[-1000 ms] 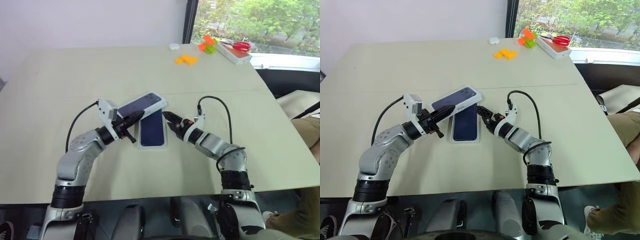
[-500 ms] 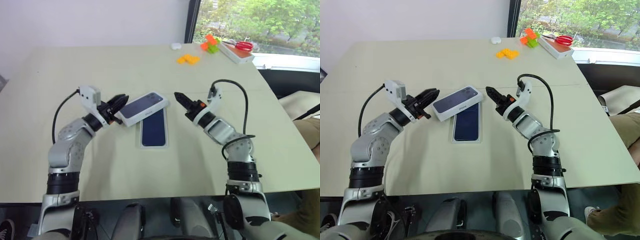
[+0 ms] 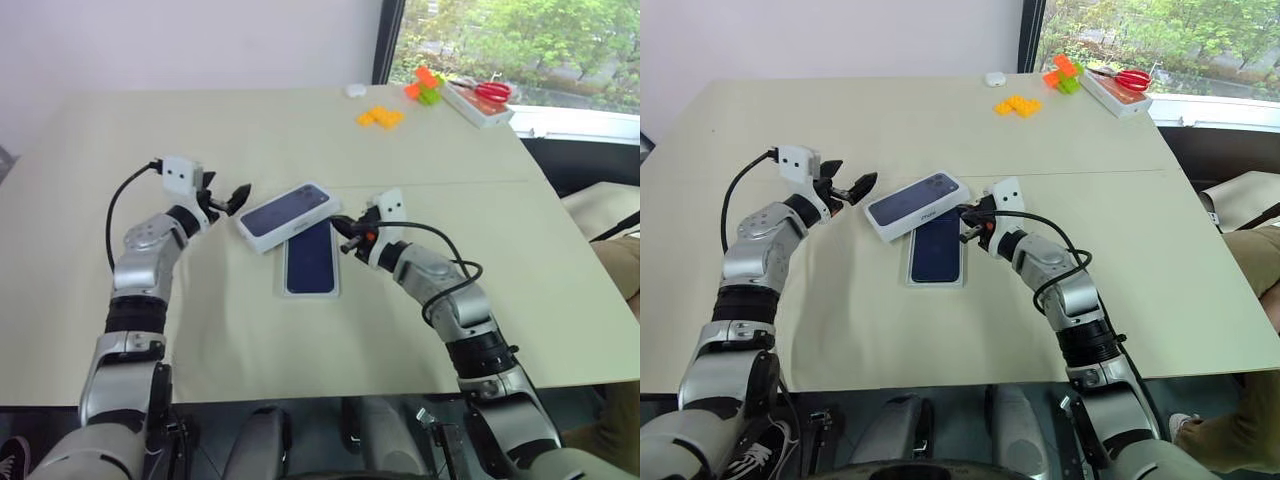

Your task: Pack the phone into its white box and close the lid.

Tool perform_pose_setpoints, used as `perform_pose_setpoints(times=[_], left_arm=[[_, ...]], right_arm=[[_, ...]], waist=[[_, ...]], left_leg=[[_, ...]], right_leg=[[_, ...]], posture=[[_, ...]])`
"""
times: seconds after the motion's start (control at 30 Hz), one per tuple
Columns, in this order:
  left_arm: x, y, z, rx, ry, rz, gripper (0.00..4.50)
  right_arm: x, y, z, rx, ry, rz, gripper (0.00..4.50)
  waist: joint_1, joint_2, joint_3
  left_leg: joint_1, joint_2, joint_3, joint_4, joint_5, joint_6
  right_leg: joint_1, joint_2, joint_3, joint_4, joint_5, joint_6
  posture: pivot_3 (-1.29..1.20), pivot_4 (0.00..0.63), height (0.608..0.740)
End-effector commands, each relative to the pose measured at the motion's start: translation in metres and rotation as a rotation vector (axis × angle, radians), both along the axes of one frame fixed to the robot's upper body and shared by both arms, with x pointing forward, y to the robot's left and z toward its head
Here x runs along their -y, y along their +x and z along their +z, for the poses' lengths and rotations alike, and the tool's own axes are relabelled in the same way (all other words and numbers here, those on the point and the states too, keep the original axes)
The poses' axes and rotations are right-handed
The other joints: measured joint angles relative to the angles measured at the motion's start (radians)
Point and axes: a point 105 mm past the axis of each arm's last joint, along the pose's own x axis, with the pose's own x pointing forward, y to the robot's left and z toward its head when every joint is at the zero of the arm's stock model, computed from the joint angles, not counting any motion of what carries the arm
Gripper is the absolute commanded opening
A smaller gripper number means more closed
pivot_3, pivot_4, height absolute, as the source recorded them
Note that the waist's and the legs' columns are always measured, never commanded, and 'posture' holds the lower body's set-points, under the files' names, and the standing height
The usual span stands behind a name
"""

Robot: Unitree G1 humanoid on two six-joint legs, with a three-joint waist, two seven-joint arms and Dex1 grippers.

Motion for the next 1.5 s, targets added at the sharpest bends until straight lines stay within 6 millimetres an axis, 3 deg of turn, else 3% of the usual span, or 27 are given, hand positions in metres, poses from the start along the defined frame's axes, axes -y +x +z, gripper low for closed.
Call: perform_pose_setpoints(times=[0.03, 0.1, 0.23, 0.37, 0.47, 0.6, 0.87, 1.17, 1.5], left_arm=[[-0.013, 0.009, 0.015, 0.024, -0.034, 0.073, 3.08], [-0.024, 0.015, 0.011, 0.02, 0.02, 0.152, 2.07], [-0.033, 0.023, 0.005, 0.0, 0.05, 0.223, 0.05], [-0.03, 0.027, -0.025, -0.146, 0.157, 0.22, 0.05], [-0.007, 0.022, -0.04, -0.199, 0.155, 0.077, 0.05], [0.01, 0.014, -0.051, -0.237, 0.214, -0.044, 0.05], [0.019, -0.007, -0.044, -0.244, 0.17, -0.202, 0.05], [0.049, -0.042, -0.027, -0.216, 0.07, -0.399, 0.05], [0.053, -0.047, -0.024, -0.207, 0.046, -0.38, 0.05]], right_arm=[[0.002, 0.001, 0.02, 0.077, 0.019, -0.007, 0.0], [0.002, 0.001, 0.018, 0.074, 0.012, -0.01, 0.0], [0.0, 0.001, 0.017, 0.086, -0.015, -0.006, 0.0], [-0.003, 0.0, 0.017, 0.083, -0.005, 0.002, 0.0], [-0.005, -0.001, 0.019, 0.1, -0.022, 0.013, 0.0], [-0.005, -0.002, 0.02, 0.113, -0.036, 0.017, 0.0], [-0.001, -0.001, 0.014, 0.116, -0.07, 0.016, 0.0], [0.004, 0.003, 0.007, 0.137, -0.145, 0.013, 0.0], [0.025, 0.012, -0.006, 0.149, -0.254, -0.046, 0.0]], waist=[[0.003, 0.0, 0.0], [0.003, -0.001, 0.0], [0.004, -0.001, 0.0], [0.015, -0.001, 0.0], [0.017, -0.001, 0.0], [0.021, -0.001, 0.0], [0.018, -0.001, 0.0], [0.018, -0.001, 0.0], [0.016, -0.001, -0.001]], left_leg=[[-0.003, 0.0, 0.0, 0.0, 0.0, 0.0], [-0.008, -0.001, 0.001, 0.001, 0.0, -0.001], [-0.008, -0.001, 0.001, 0.001, 0.0, -0.001], [-0.008, -0.001, 0.001, 0.001, 0.001, -0.001], [-0.008, -0.002, 0.001, 0.001, 0.001, -0.001], [-0.008, -0.003, 0.001, 0.001, 0.001, -0.001], [-0.007, -0.003, 0.001, 0.001, 0.001, -0.001], [-0.008, -0.002, 0.001, 0.002, 0.001, -0.001], [-0.007, -0.002, 0.001, 0.002, 0.001, -0.002]], right_leg=[[-0.003, 0.0, 0.0, 0.001, 0.0, 0.0], [-0.012, -0.002, 0.0, 0.006, 0.001, -0.001], [-0.014, -0.002, 0.001, 0.007, 0.001, -0.001], [-0.013, -0.001, 0.0, 0.008, 0.001, -0.001], [-0.013, -0.001, 0.0, 0.008, 0.001, -0.001], [-0.013, -0.002, 0.0, 0.008, 0.001, -0.001], [-0.012, -0.002, 0.0, 0.009, 0.001, -0.001], [-0.013, -0.002, 0.001, 0.009, 0.001, -0.001], [-0.012, -0.001, 0.001, 0.009, 0.001, -0.001]], posture=[[0.0, 0.15, 0.74], [0.0, 0.15, 0.74], [0.0, 0.15, 0.74], [0.0, 0.15, 0.74], [0.0, 0.15, 0.74], [0.0, 0.15, 0.74], [0.0, 0.15, 0.74], [0.0, 0.15, 0.74], [0.0, 0.15, 0.74]])
